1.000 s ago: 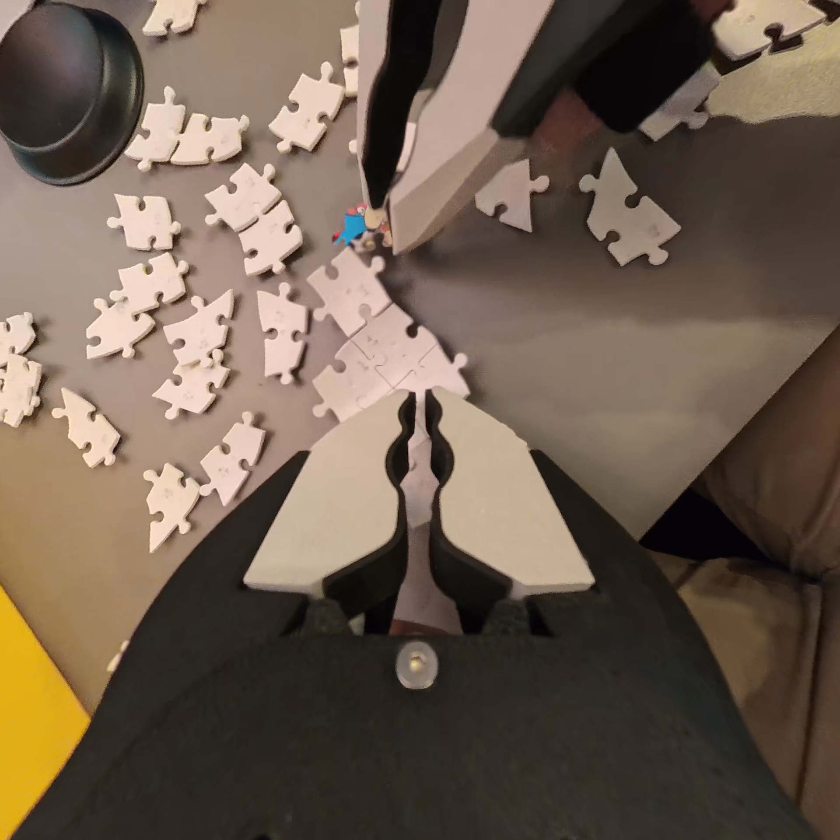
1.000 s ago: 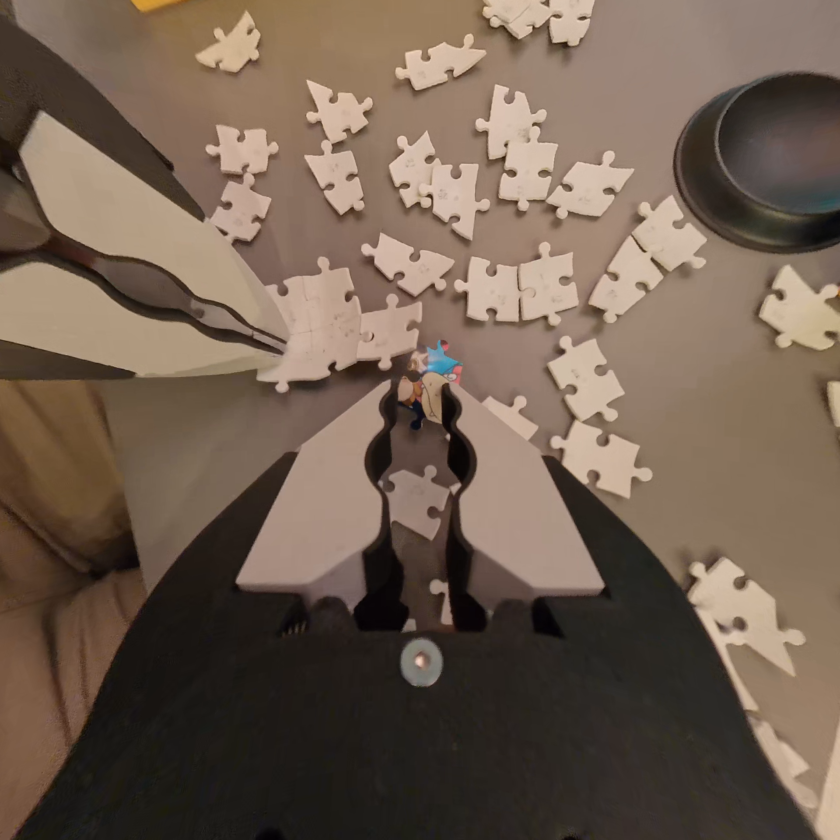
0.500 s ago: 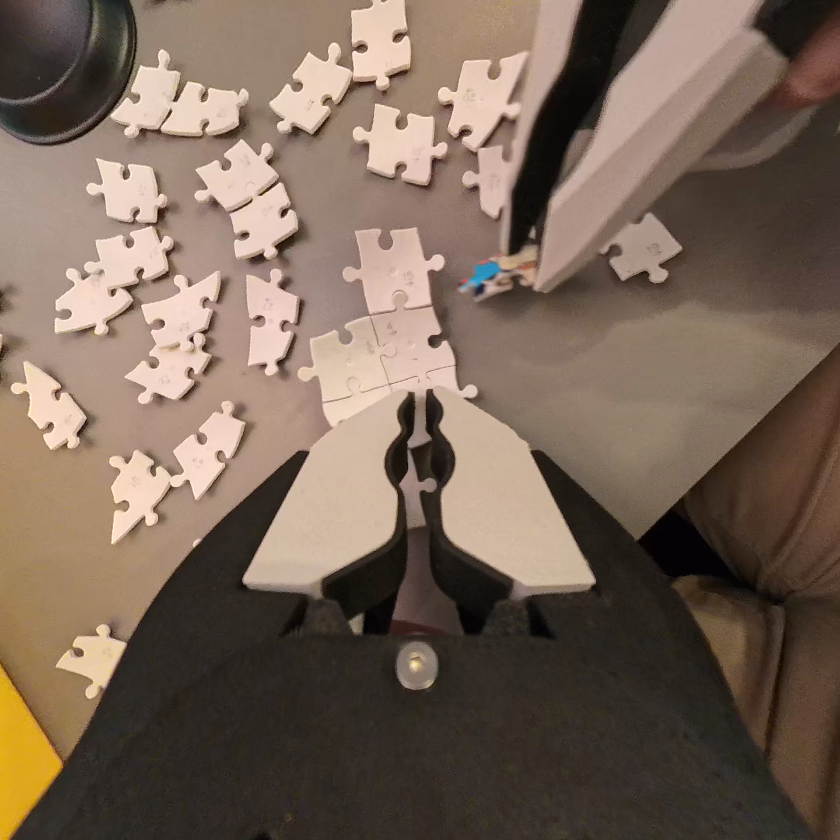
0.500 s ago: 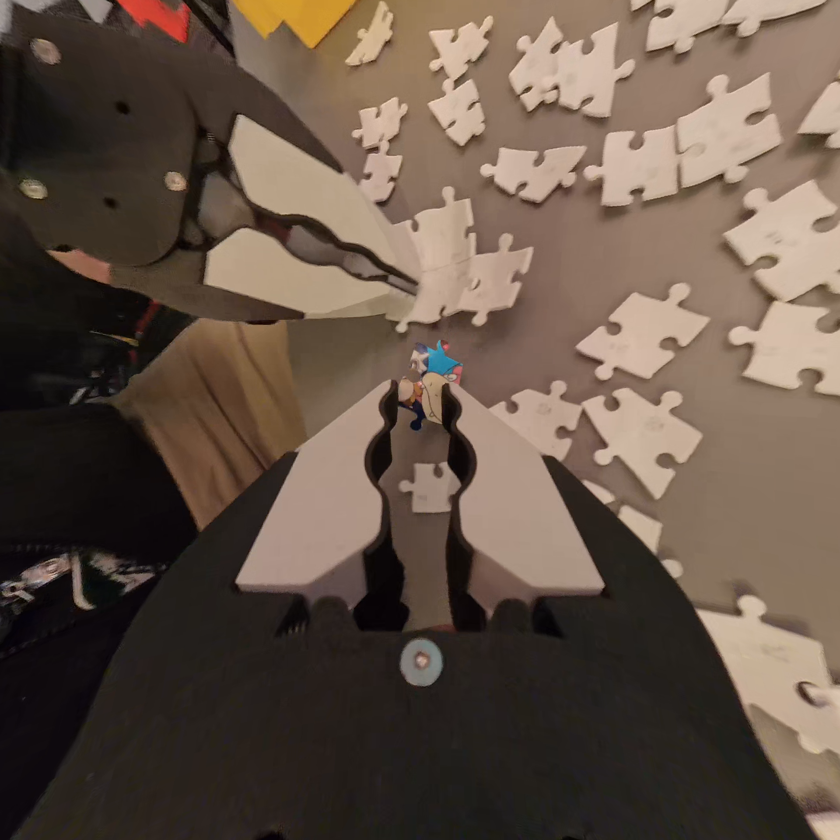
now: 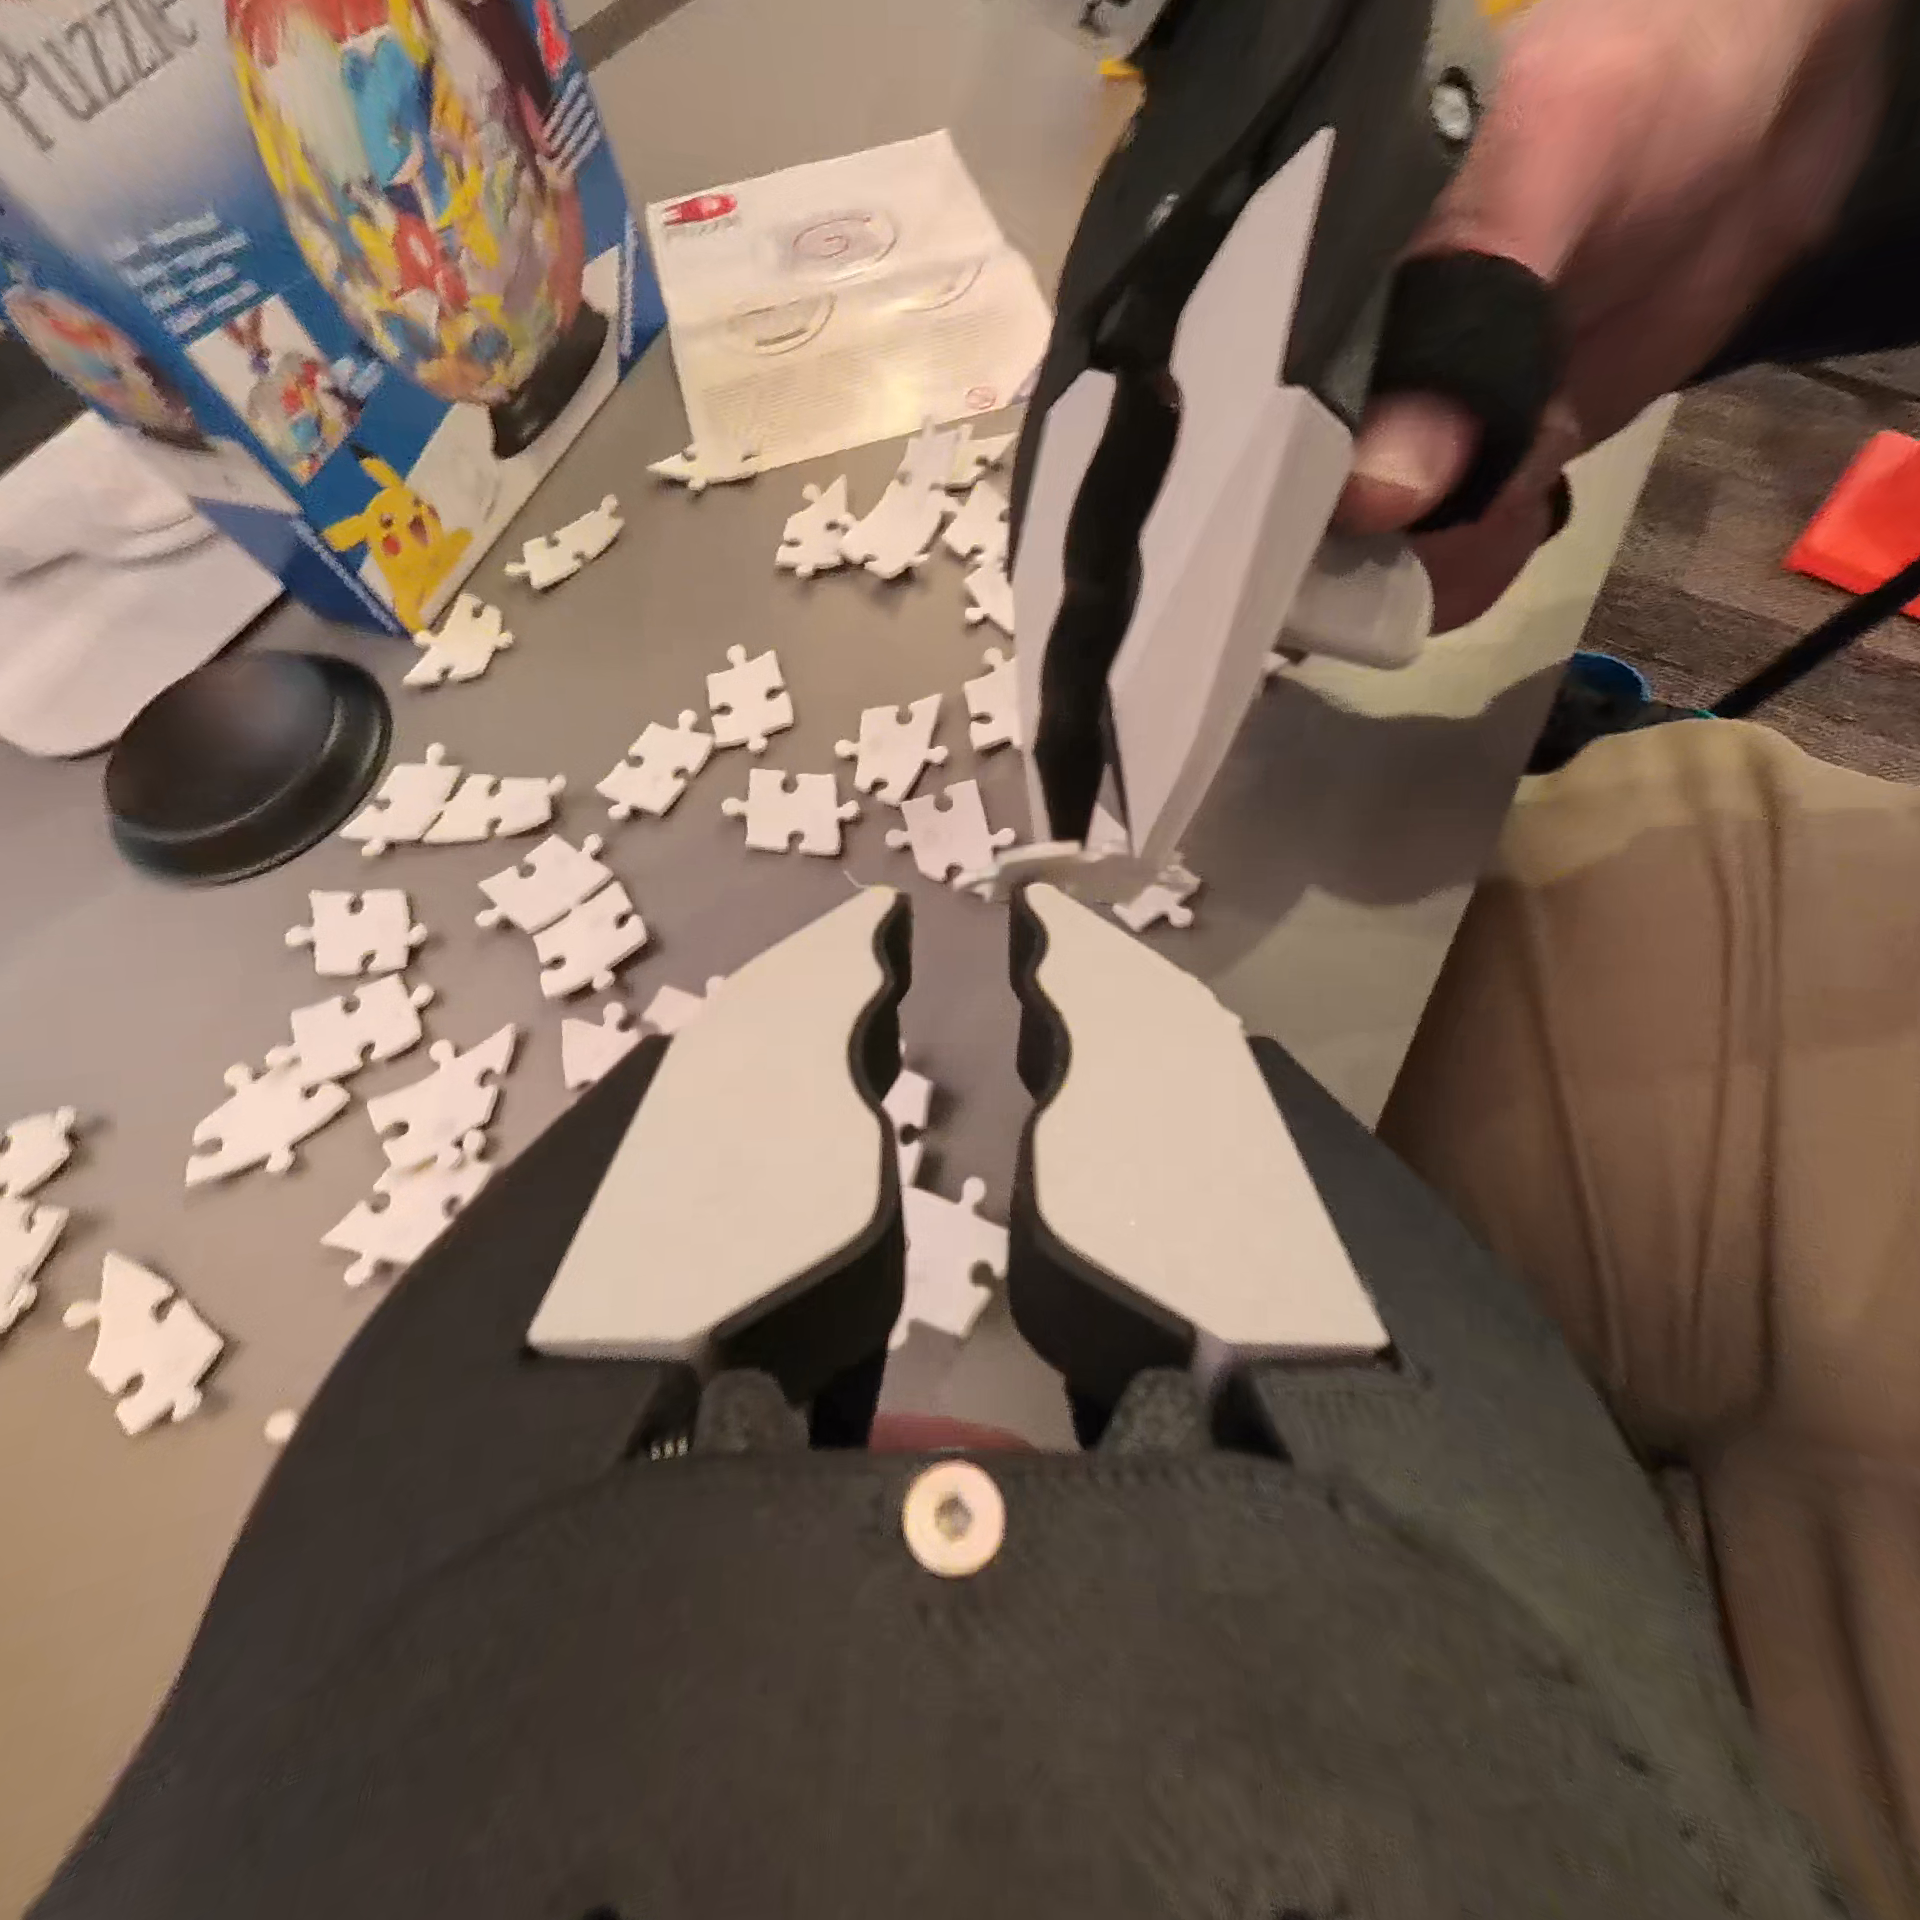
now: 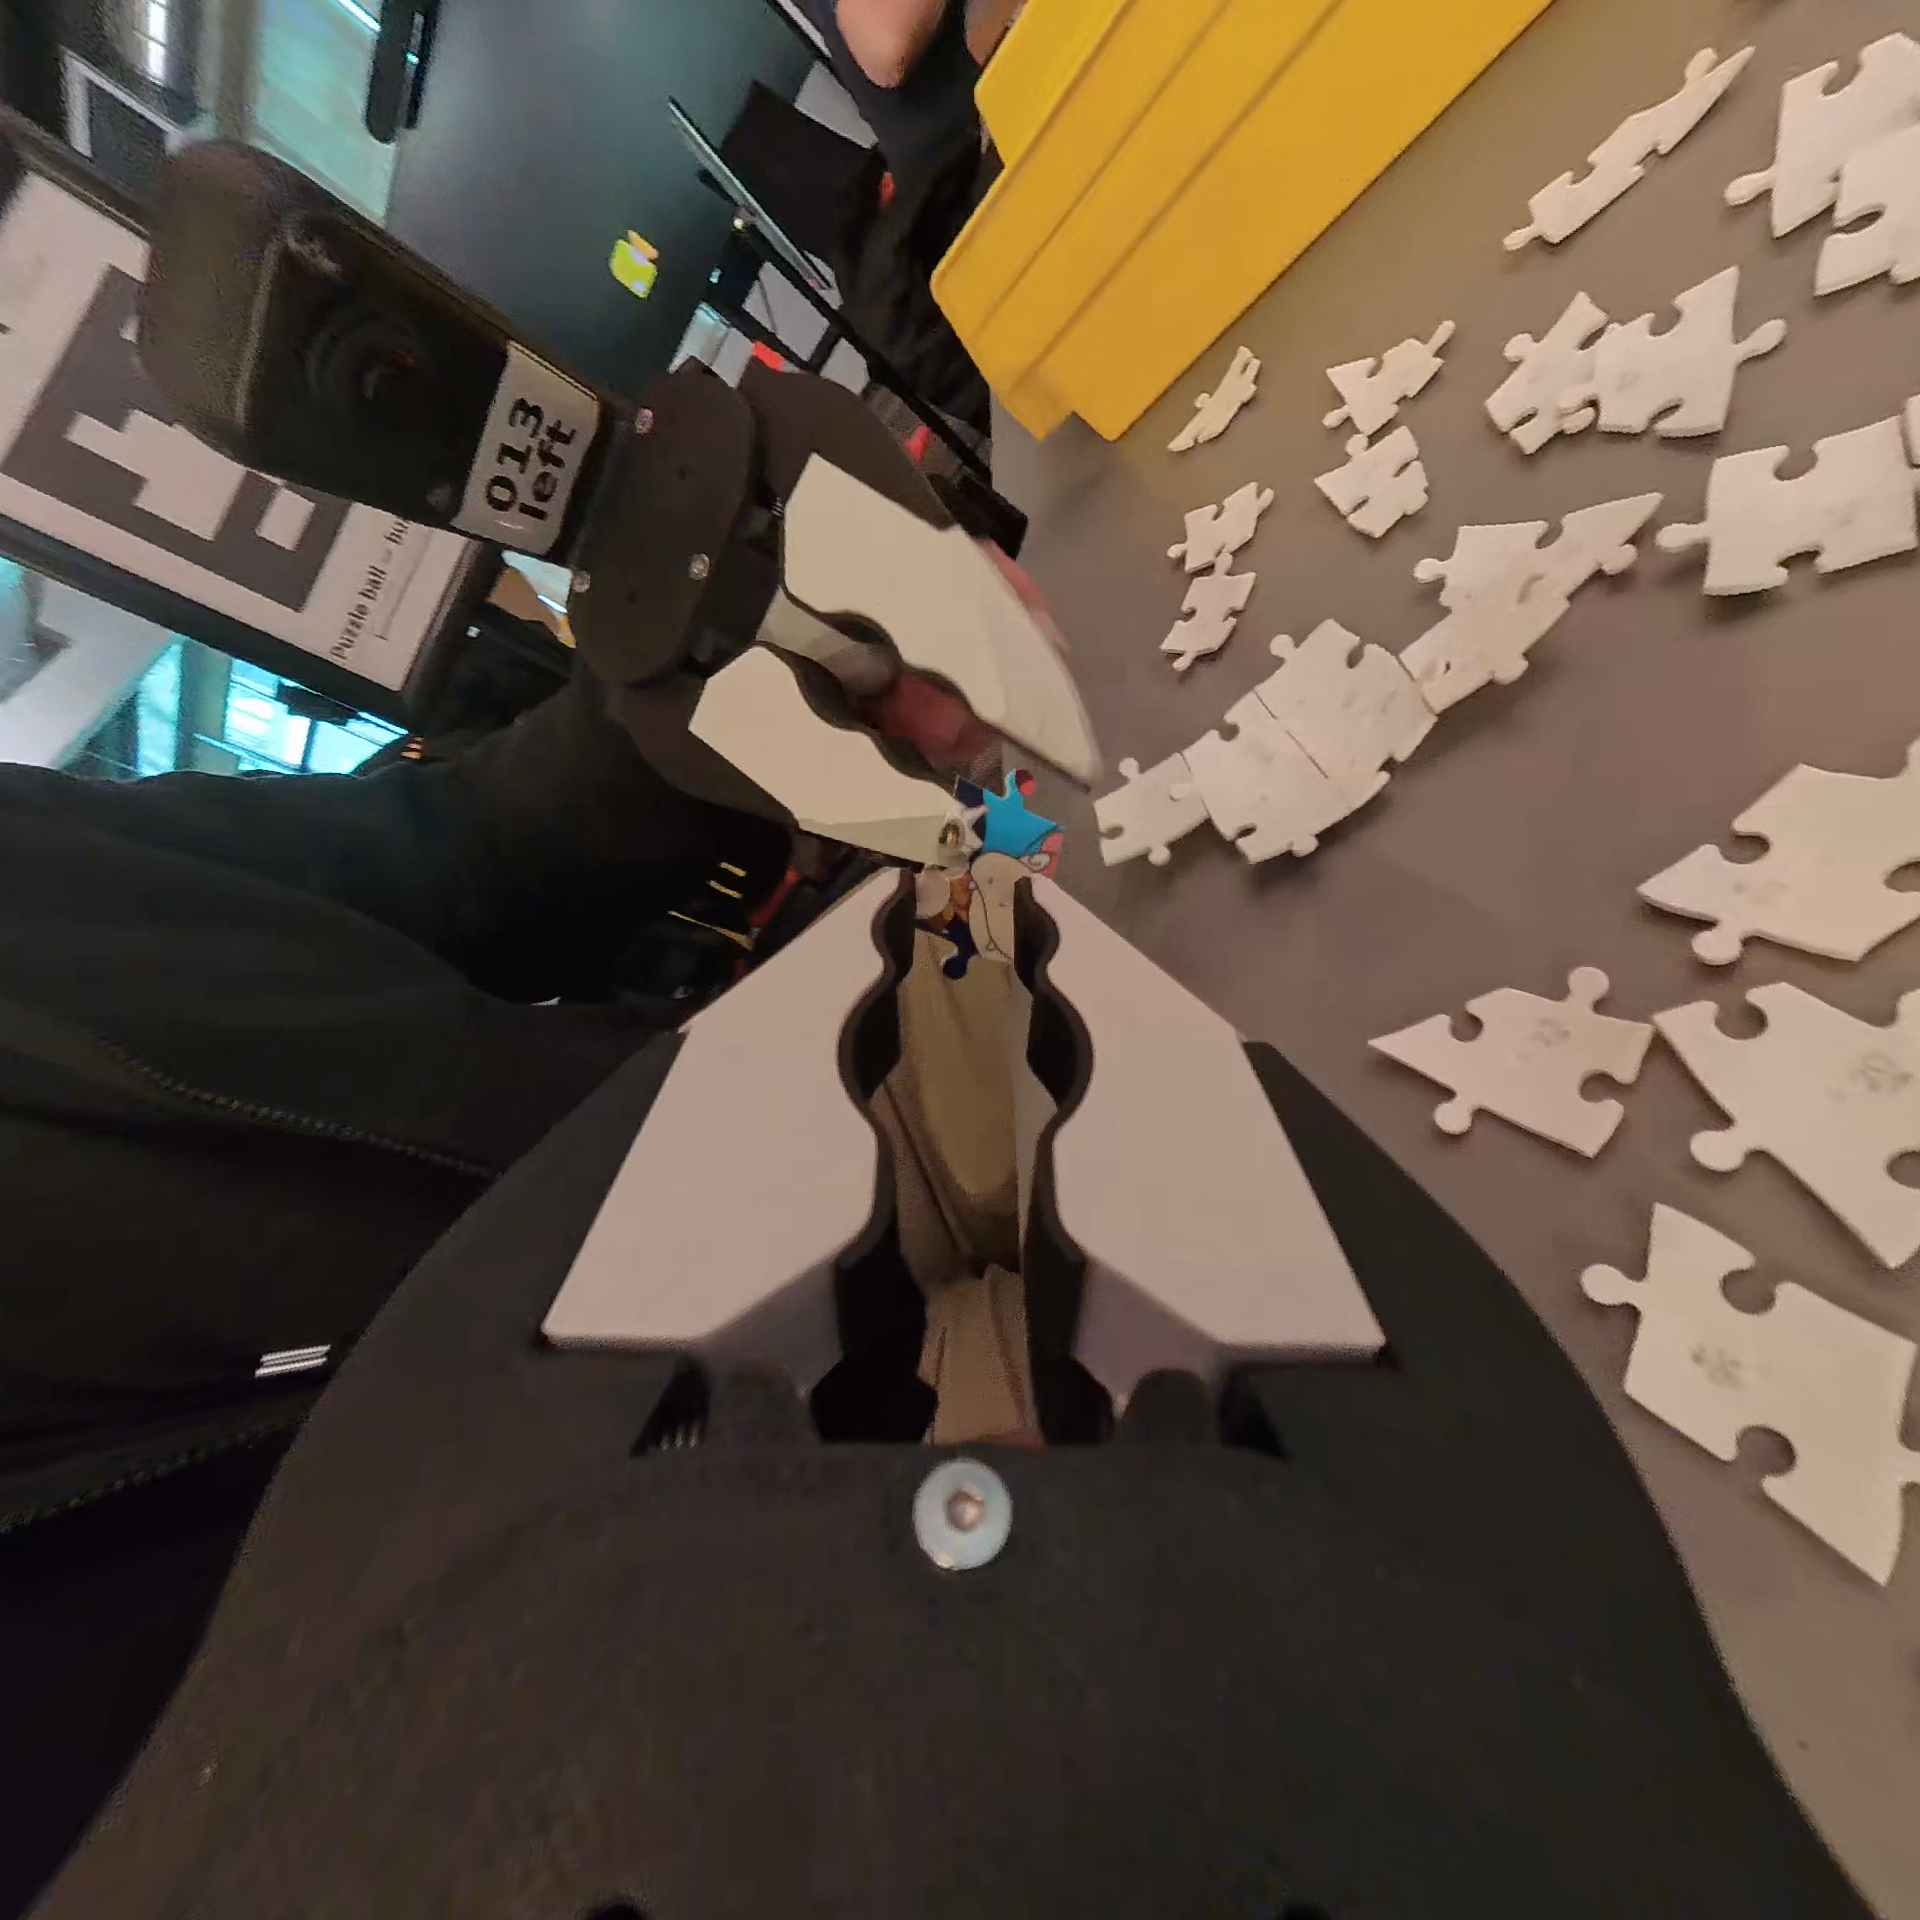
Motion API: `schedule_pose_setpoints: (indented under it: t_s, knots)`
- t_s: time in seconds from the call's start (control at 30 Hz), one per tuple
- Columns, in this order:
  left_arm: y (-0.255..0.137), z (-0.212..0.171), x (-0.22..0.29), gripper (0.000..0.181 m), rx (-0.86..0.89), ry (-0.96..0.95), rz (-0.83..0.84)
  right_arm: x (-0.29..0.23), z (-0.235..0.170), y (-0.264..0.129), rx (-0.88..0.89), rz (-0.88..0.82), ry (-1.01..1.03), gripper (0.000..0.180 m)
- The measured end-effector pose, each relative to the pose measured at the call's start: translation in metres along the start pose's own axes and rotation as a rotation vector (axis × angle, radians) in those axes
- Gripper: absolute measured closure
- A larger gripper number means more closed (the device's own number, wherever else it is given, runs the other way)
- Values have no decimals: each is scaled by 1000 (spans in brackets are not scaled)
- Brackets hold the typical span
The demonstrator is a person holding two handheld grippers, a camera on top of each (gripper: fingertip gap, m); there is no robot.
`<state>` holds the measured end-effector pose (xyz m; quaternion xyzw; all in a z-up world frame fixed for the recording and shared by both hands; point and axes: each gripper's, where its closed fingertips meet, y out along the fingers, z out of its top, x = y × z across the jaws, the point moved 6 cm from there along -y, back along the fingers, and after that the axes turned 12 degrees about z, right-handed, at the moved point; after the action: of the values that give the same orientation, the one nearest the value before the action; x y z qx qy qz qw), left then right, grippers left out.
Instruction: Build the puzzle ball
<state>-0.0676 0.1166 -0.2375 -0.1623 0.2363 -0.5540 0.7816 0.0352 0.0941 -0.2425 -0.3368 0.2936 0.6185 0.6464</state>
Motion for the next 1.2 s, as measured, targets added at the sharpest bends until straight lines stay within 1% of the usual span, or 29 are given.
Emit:
schedule_pose_setpoints:
  t_s: [0.03, 0.17, 0.2, 0.27, 0.4, 0.43, 0.5, 0.53, 0.6, 0.7, 0.8, 0.87, 0.93, 0.97, 1.03, 1.1, 1.2]
  knots:
    - [0, -1, 2, 168, 7, 12, -36, 0, 0, 0, 0, 16, 7, 162]
    - [-1, 0, 3, 168, 50, 43, -64, 1, 2, -1, -19, 55, 20, 163]
    - [-1, 1, 3, 164, 59, 48, -76, 2, 2, -1, -27, 68, 25, 163]
    - [-2, 2, -1, 152, 72, 115, -40, 3, 3, -2, -45, 93, 28, 163]
    - [-9, 9, 1, 158, 115, 213, -86, 3, 7, 0, -93, 140, 39, 163]
    - [-9, 10, 3, 165, 114, 230, -107, 4, 8, 0, -103, 140, 39, 163]
    - [-7, 9, 1, 173, 89, 234, -108, 7, 13, -4, -87, 131, 37, 163]
    - [-7, 7, 0, 176, 76, 211, -121, 7, 16, -5, -66, 132, 32, 172]
    - [-4, 4, -5, 177, 43, 150, -127, 9, 23, -8, -52, 81, -5, 170]
    - [-3, 0, -16, 178, -11, 40, -148, 5, 27, -7, -125, -51, -130, 163]
    - [-3, -2, -26, 179, -72, -75, -221, 1, 35, -7, -187, -173, -265, 156]
    - [-3, -2, -30, 179, -112, -111, -262, -4, 39, -2, -221, -202, -331, 157]
    - [-3, -1, -32, 178, -143, -118, -309, -1, 37, 3, -305, -263, -368, 162]
    - [-3, 1, -33, 178, -147, -117, -328, 0, 36, 7, -327, -267, -371, 165]
    - [-2, 3, -33, 178, -164, -98, -359, 4, 35, 13, -352, -270, -361, 178]
    - [0, 2, -33, 178, -203, -81, -389, 8, 33, 14, -357, -272, -340, 179]
    - [3, 2, -35, 176, -208, -89, -375, 11, 33, 11, -286, -276, -248, 180]
